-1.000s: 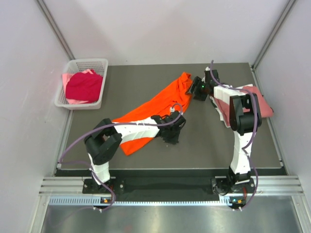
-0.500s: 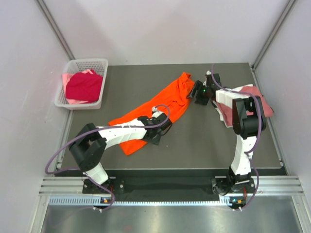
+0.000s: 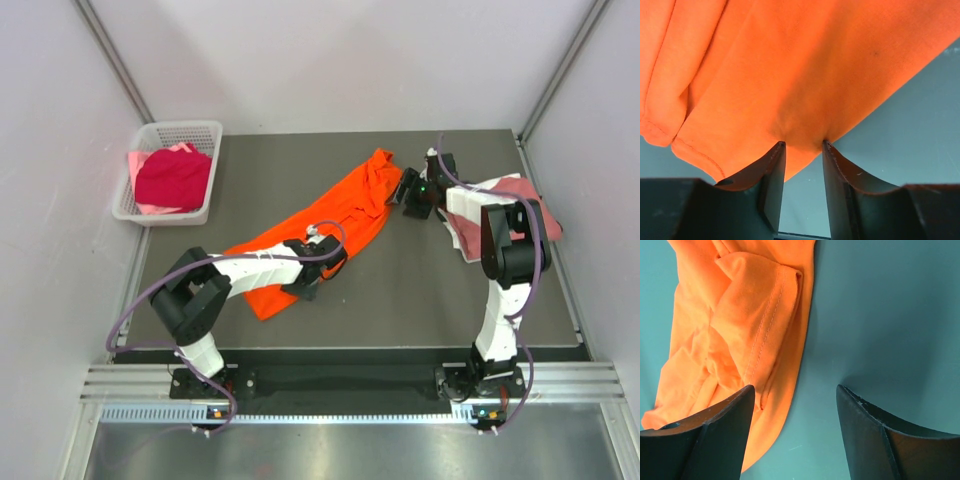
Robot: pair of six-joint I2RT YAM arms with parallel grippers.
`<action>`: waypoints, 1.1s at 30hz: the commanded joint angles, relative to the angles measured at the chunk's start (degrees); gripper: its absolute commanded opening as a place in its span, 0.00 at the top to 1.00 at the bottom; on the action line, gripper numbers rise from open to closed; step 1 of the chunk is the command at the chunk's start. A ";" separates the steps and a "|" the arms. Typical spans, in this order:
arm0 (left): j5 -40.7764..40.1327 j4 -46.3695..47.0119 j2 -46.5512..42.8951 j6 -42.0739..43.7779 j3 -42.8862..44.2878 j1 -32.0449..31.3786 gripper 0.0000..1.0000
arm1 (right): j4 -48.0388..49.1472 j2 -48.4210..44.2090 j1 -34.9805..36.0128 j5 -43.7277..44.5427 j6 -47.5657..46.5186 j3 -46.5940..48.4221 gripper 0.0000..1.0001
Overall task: Fold and stack the t-shirts
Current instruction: Fold the tshirt
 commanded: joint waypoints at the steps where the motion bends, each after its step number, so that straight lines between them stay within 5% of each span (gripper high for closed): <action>1: 2.48 1.55 0.80 0.44 -1.87 0.16 0.59 | 1.55 -3.95 -0.53 -0.19 -0.75 -0.40 0.33; 12: 8.45 5.50 3.08 1.94 -2.66 2.54 0.88 | 1.63 -4.30 -0.44 -0.37 -0.75 -0.58 0.34; 14: 11.44 6.29 3.43 2.11 -2.58 2.71 1.00 | 1.37 -4.74 -0.53 -0.37 -0.75 -0.66 0.34; 23: 31.56 14.90 5.36 0.01 -1.17 2.36 1.00 | 1.02 -9.12 -1.41 -1.33 -0.84 -2.51 0.34; 33: 34.30 21.22 13.53 -10.35 14.62 -2.29 1.00 | -0.83 -17.83 -5.27 -0.72 -2.16 -9.88 0.34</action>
